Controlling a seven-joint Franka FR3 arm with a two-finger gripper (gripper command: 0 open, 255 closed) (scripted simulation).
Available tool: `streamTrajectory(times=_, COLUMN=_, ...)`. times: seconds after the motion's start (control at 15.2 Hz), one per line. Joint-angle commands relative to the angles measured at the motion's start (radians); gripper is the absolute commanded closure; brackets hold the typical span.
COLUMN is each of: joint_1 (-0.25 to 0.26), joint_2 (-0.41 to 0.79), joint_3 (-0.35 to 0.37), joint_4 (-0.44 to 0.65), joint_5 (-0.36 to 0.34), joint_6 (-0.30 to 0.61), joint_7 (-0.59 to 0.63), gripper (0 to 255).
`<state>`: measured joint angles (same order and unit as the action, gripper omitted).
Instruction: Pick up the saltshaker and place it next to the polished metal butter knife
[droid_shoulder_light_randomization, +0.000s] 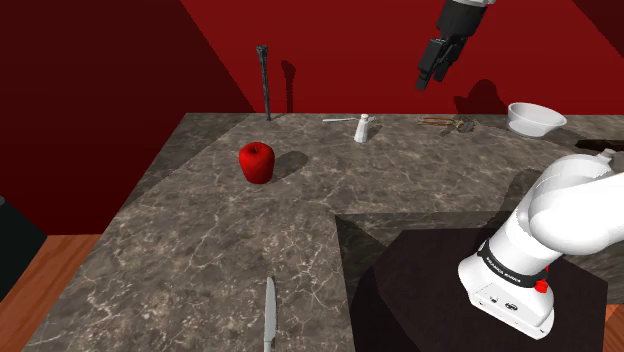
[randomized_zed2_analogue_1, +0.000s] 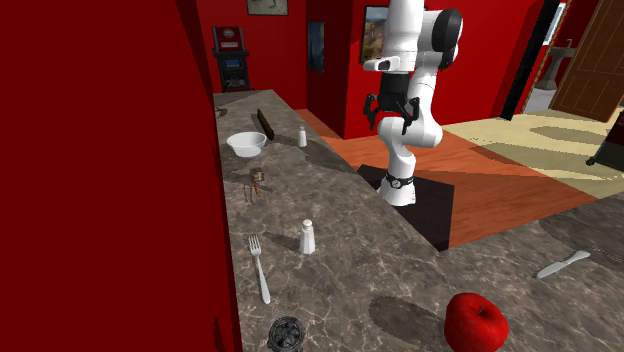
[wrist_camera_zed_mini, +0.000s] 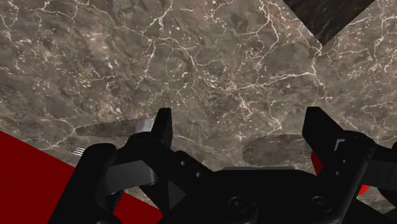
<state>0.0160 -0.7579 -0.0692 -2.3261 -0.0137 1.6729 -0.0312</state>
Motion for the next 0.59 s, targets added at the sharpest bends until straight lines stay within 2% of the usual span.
streamTrajectory(times=0.0, joint_1=0.0, joint_2=0.0, joint_3=0.0, joint_4=0.0, joint_5=0.0, joint_6=0.0, joint_7=0.0, gripper=0)
streamTrajectory(times=0.53, joint_1=-0.003, joint_2=0.254, joint_3=-0.106, joint_4=0.041, joint_5=-0.012, joint_6=0.18, joint_7=-0.126, gripper=0)
